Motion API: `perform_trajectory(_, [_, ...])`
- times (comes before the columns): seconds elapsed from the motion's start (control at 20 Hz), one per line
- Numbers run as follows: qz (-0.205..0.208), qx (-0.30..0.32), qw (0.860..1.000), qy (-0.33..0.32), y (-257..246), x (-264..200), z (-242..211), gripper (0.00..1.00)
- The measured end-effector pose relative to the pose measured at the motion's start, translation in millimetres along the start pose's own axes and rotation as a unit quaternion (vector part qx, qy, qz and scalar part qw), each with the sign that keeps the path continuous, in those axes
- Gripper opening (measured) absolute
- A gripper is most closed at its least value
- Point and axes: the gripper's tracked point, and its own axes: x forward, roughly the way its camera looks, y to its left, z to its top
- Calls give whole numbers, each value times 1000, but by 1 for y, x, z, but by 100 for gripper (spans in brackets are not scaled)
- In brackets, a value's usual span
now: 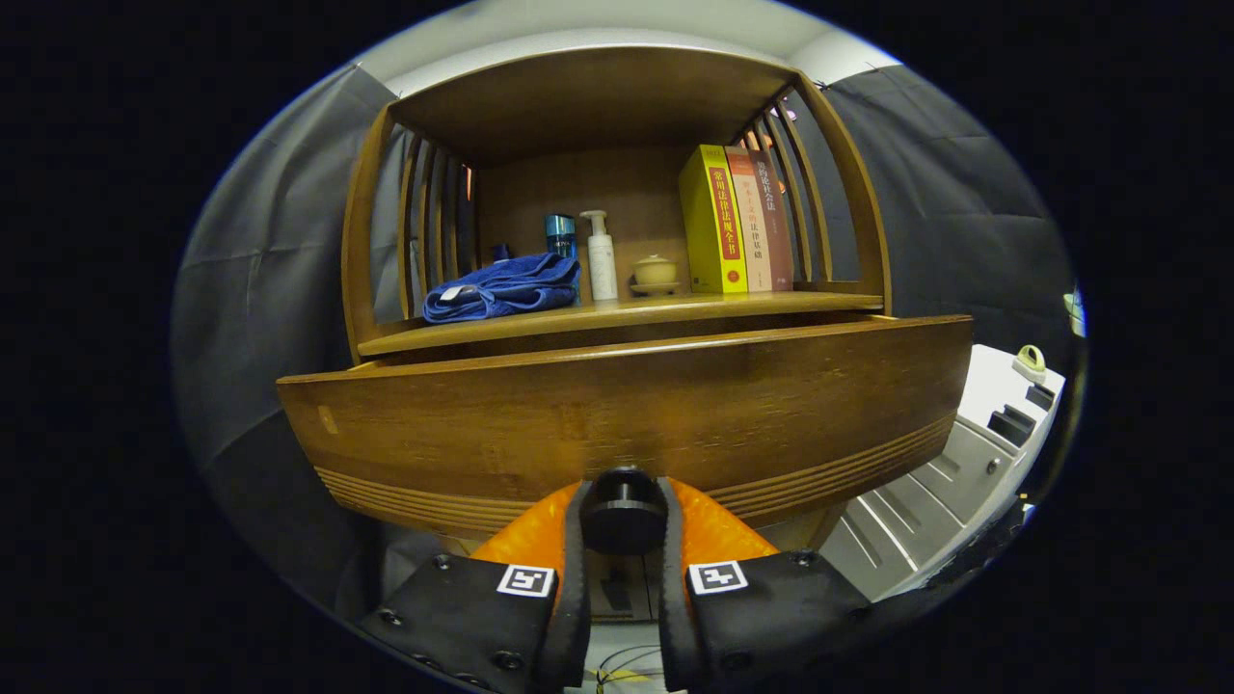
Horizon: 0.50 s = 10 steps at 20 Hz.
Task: Pull open the drawer, take out the items inside it, and place them on the countertop above the cabinet.
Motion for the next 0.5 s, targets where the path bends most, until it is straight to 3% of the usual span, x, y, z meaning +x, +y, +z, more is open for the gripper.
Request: perform_trajectory(0.5, [-13,-8,1000,26,-1,-46,-12,37])
